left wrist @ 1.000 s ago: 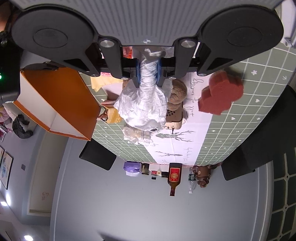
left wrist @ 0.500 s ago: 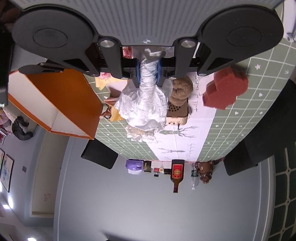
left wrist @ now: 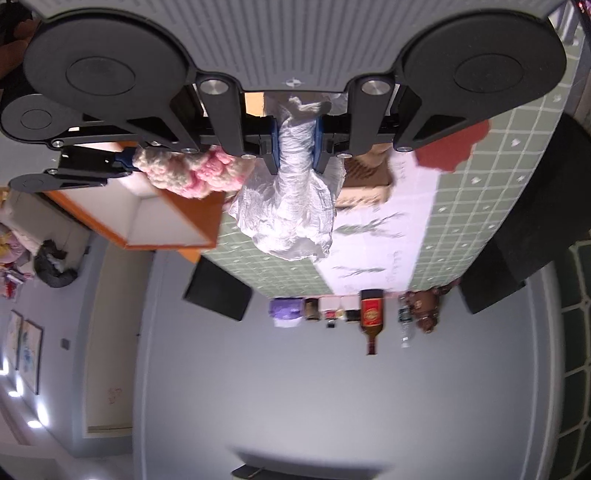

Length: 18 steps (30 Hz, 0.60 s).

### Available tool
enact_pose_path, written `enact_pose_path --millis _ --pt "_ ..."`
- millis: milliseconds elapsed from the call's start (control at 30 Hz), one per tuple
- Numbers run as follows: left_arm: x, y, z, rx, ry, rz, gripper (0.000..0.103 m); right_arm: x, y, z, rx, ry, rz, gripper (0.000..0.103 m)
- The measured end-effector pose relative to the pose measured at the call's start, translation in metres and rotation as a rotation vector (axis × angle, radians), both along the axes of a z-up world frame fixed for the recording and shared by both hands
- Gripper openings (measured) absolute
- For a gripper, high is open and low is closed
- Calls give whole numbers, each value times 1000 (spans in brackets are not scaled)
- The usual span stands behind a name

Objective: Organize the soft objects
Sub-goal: 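Carry the bag and hat over the orange box with both grippers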

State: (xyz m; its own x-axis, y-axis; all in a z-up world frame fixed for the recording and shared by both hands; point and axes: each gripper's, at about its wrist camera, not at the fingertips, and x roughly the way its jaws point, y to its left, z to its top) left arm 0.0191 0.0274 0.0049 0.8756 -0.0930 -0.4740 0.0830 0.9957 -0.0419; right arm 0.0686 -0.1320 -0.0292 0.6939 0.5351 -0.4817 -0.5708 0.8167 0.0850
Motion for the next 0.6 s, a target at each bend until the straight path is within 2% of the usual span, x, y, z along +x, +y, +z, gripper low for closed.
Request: enact_pose_path --millis 167,333,400,500,600 --pt "10 -35 23 14 -1 -109 19 1 -31 33 -84 -53 -8 30" --pt "32 -71 35 -2 41 -220 19 13 -72 49 -179 -41 -56 30" --pt "44 -87 38 -6 62 -264 19 22 -90 52 -214 -22 -88 30" --pt "64 -110 36 -38 136 -351 19 39 -116 52 -250 34 -125 30" --pt "85 -134 26 -9 215 -406 19 55 -139 46 -297 105 -147 30"
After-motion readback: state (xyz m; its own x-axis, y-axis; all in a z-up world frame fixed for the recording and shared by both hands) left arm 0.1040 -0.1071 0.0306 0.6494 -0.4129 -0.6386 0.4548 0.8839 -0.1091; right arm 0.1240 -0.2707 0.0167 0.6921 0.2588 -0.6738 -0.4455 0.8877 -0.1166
